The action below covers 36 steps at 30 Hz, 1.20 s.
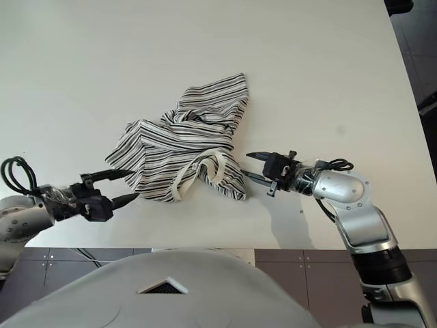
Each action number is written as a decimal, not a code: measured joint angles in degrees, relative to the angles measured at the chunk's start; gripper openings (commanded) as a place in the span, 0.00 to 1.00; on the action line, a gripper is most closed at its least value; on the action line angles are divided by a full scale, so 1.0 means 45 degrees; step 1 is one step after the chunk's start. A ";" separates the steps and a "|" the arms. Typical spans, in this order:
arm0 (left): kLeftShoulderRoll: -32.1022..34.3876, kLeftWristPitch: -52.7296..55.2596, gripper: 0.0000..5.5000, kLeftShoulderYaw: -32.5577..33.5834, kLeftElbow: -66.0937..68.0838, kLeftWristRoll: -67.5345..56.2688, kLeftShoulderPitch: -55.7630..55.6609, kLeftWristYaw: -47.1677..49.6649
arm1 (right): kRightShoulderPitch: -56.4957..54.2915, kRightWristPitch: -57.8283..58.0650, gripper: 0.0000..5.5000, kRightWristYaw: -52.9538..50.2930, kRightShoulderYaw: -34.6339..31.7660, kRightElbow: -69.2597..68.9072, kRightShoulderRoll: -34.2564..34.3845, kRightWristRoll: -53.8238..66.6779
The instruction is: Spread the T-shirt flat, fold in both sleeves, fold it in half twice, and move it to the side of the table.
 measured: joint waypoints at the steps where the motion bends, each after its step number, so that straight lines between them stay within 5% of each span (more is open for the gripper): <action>1: -0.0032 -0.0408 0.51 -0.0055 0.0308 0.0575 0.0045 0.0344 | 0.0000 0.0093 0.35 -0.0035 -0.0017 -0.0071 0.0071 0.0020; 17: -0.0670 -0.2321 0.51 -0.1434 0.1761 0.3687 -0.1440 0.3045 | -0.0315 0.0926 0.35 -0.0337 0.0000 -0.0600 0.1074 0.0227; 33: -0.0749 -0.1787 0.02 -0.2432 0.1974 0.3189 -0.2102 0.2591 | -0.0425 0.0902 0.36 -0.0350 0.0116 -0.0568 0.1394 -0.0470; 36: -0.0738 -0.1686 0.02 -0.2422 0.1976 0.2906 -0.2159 0.2426 | -0.0306 0.0889 0.36 -0.0349 0.0117 -0.0576 0.1401 -0.0490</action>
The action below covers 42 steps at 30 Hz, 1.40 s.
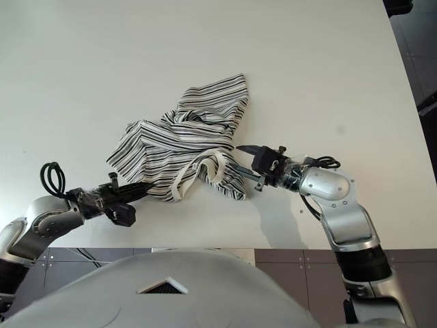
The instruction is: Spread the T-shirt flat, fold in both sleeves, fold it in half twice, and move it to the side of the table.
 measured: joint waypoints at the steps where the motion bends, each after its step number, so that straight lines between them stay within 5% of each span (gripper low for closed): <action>1: -0.0011 0.0207 0.02 0.0007 -0.0012 -0.0268 0.0009 -0.0094 | 0.0092 -0.0012 0.36 0.0029 -0.0011 -0.0055 -0.0004 0.0004; 13: -0.0712 0.5563 0.02 0.2112 -0.2688 -0.7373 -0.0830 -0.1609 | 0.2433 0.0270 0.36 0.0665 0.0335 -0.1569 -0.0435 0.0482; 23: -0.0769 0.6305 0.02 0.2597 -0.2874 -0.7729 -0.0984 -0.2260 | 0.2687 -0.0940 0.36 -0.1089 0.0657 -0.0448 0.0545 -0.0998; 33: -0.1110 0.6293 0.02 0.2702 -0.2671 -0.7414 -0.0981 -0.2220 | 0.2681 -0.1143 0.03 -0.0883 -0.0405 -0.0197 0.0540 0.0012; 42: -0.1716 0.6488 0.02 0.2734 -0.2613 -0.7358 -0.1391 -0.1905 | 0.2400 -0.1497 0.03 -0.0813 -0.0570 0.0952 0.0597 -0.0233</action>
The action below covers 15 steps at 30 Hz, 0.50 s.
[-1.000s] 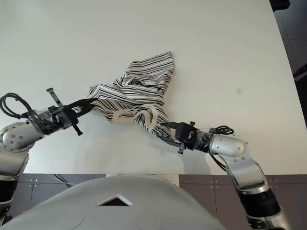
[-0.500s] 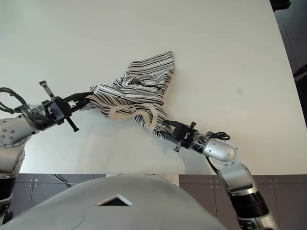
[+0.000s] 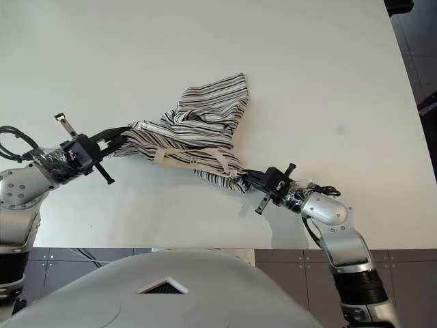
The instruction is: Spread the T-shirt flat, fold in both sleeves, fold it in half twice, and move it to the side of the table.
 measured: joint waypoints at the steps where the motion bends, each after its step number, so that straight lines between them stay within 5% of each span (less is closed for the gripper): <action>1: -0.0154 0.0183 0.02 0.0002 -0.0001 -0.0034 -0.0177 0.0078 | -0.0085 -0.0041 0.03 -0.0004 -0.0002 0.0060 0.0049 0.0004; 7: -0.1088 0.1685 0.02 -0.0125 0.1151 -0.0145 -0.2249 0.0506 | -0.3856 0.0405 0.03 0.0706 -0.0694 0.1120 -0.0027 0.0890; 15: -0.2247 0.1019 0.02 -0.0998 0.9157 0.1094 -0.9581 0.0524 | -1.4001 -0.0709 0.03 0.2531 0.0665 1.0150 0.0535 -0.1102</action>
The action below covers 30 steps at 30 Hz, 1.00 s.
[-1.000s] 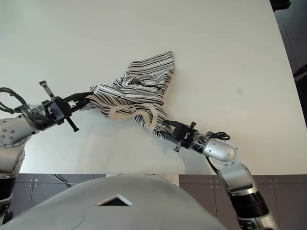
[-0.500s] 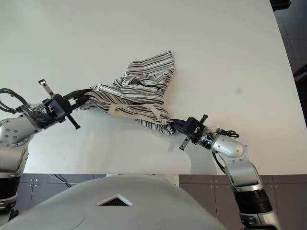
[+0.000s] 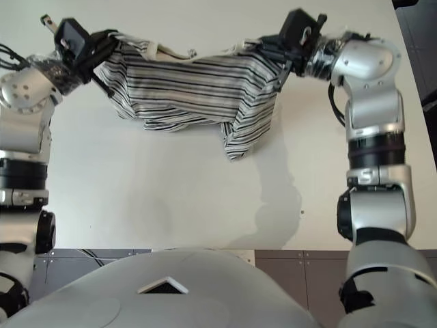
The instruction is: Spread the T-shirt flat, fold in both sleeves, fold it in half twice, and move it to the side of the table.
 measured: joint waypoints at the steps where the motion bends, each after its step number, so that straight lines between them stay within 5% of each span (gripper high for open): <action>1: -0.0147 -0.0299 0.02 -0.0151 0.1250 0.0229 -0.0960 0.0006 | -0.1088 -0.0369 0.03 -0.0064 0.0271 0.1352 0.0199 -0.0438; 9: -0.1011 -0.1773 0.02 -0.1335 1.1514 0.3133 -0.8831 0.1786 | -0.7866 -0.1234 0.03 -0.3912 0.1997 0.9817 0.1593 -0.4323; 20: -0.1291 -0.1565 0.02 -0.0984 1.2959 0.4466 -1.2805 0.4424 | -1.0882 -0.0921 0.03 -0.8410 0.1577 1.0860 0.2004 -0.6131; 26: -0.0255 -0.3648 0.02 -0.0367 1.2847 0.4201 -1.3409 0.2599 | -1.1499 -0.2602 0.03 -0.7125 0.0262 1.0720 0.1232 -0.5340; 30: -0.0058 -0.5722 0.02 0.0278 1.1154 0.2383 -1.1158 -0.1481 | -0.9690 -0.4692 0.03 -0.2126 -0.0775 0.8745 0.0313 -0.2964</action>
